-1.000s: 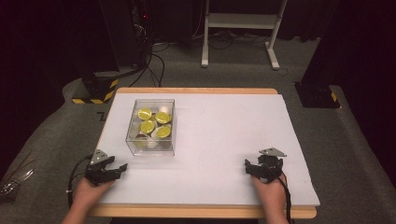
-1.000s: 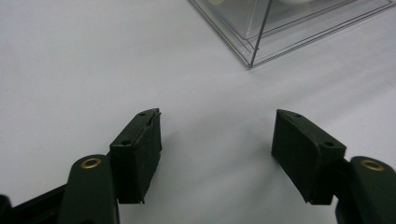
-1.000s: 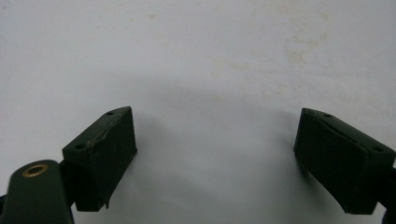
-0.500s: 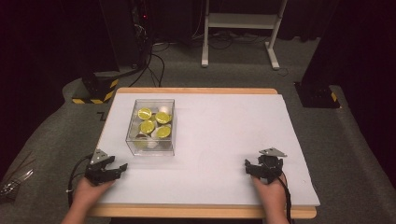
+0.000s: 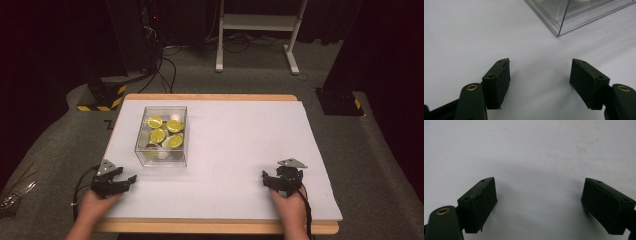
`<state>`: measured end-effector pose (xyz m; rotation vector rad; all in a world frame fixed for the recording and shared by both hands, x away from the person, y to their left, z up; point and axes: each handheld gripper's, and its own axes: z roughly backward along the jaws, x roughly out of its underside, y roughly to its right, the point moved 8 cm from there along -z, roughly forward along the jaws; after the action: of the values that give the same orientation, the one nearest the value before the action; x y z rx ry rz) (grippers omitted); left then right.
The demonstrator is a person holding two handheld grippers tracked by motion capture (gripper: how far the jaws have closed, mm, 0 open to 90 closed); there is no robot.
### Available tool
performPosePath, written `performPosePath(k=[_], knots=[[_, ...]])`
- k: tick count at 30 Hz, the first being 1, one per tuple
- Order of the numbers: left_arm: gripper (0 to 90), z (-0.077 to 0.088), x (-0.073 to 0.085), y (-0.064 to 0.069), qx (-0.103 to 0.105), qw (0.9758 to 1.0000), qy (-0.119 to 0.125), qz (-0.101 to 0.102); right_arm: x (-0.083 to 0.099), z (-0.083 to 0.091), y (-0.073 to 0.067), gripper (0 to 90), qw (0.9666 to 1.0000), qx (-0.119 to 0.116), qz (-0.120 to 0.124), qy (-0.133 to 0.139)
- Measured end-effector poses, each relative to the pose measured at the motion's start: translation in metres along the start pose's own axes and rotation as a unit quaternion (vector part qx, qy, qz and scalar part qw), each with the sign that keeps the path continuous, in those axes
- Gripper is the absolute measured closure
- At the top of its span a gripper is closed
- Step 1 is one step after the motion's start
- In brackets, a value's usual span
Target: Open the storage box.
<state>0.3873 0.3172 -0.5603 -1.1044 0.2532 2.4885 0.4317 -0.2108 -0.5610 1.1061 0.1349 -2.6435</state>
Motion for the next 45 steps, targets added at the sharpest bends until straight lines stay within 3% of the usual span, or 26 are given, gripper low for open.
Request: performPosePath(k=[20,23,26,35,39,41,45], knots=[[36.1,0.004,0.000,0.000,-0.008,1.0000,-0.001,-0.005,0.000,0.000,0.000,12.7,1.0000,0.000,0.000,0.000],[36.4,0.009,-0.005,0.002,0.000,0.9999,0.014,-0.007,0.000,0.000,0.000,12.7,1.0000,0.000,0.000,0.000],[37.5,0.015,-0.013,0.008,0.020,0.9989,0.041,-0.007,0.000,0.000,0.000,12.7,1.0000,-0.001,0.001,0.000],[39.8,0.010,-0.029,0.023,0.044,0.9967,0.063,-0.026,0.000,0.000,0.000,12.8,1.0000,-0.002,-0.002,0.001],[41.6,0.009,-0.039,0.029,0.057,0.9949,0.078,-0.029,0.000,0.000,0.000,12.7,1.0000,-0.002,-0.001,0.001],[43.6,0.009,-0.046,0.035,0.077,0.9923,0.091,-0.033,0.000,0.000,0.000,12.7,1.0000,-0.002,-0.001,0.001],[45.8,0.010,-0.050,0.042,0.087,0.9903,0.101,-0.042,0.000,0.000,0.000,12.7,1.0000,-0.002,-0.001,0.000]])
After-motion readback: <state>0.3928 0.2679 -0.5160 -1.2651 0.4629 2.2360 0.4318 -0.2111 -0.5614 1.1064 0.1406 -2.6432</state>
